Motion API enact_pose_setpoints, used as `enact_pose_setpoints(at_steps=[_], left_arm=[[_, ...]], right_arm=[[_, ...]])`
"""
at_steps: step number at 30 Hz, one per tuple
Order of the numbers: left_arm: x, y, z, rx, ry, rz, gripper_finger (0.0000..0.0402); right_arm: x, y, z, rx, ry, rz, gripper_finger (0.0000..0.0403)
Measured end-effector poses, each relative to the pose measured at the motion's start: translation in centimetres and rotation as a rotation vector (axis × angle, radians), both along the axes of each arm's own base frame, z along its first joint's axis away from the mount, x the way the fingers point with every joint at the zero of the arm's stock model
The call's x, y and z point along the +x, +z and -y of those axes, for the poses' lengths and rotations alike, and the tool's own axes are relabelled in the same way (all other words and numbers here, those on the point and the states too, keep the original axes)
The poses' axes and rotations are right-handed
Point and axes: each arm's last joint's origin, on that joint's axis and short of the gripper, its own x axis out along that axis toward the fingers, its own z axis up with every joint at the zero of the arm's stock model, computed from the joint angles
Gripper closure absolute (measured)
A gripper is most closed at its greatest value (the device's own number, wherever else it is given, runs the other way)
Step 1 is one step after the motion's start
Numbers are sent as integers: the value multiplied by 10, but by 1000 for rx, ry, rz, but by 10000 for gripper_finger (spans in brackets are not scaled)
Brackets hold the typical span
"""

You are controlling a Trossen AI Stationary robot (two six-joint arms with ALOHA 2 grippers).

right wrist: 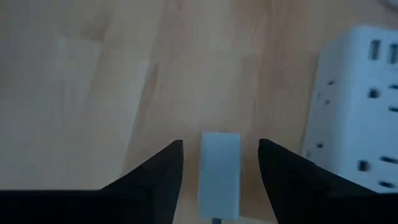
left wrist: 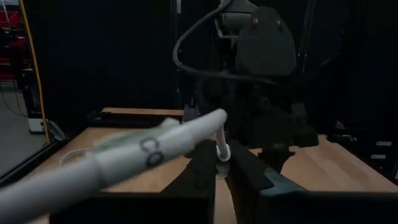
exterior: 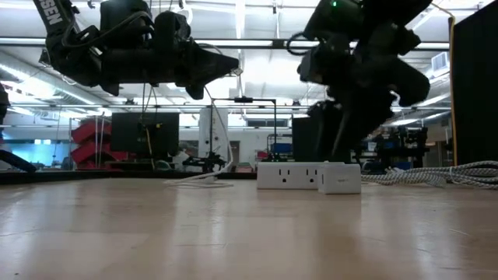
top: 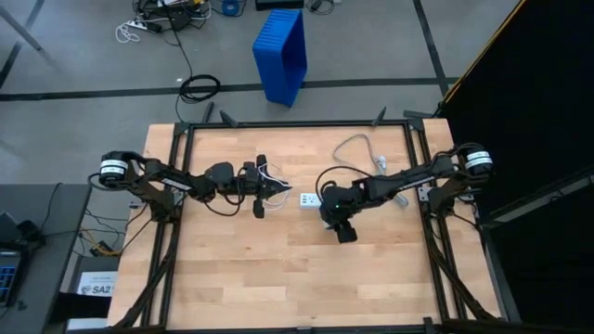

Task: Insert USB
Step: Insert the white charger cable into the white charger adapter

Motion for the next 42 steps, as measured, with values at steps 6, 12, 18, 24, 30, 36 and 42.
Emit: enact_pose_setpoints(at_steps=[6, 12, 18, 24, 30, 36, 42], left_arm=[[0, -1, 0, -2, 0, -11, 397], [0, -1, 0, -2, 0, -14, 396], [0, -2, 0, -2, 0, -17, 396], [0, -2, 0, -2, 0, -16, 396], [0, -2, 0, -2, 0, -16, 396], [0, -1, 0, -1, -1, -9, 396], [0, 3, 4, 4, -18, 26, 396]], right_arm=[[2, -14, 0, 1, -4, -56, 206], [0, -15, 1, 7, -23, -86, 224], [-7, -23, 1, 6, -27, -114, 266], [-8, -32, 2, 32, -63, -34, 293], [-10, -35, 5, 34, -64, -18, 325], [-2, -31, 5, 35, -55, 88, 333], [4, -29, 9, 31, -33, 330, 333]])
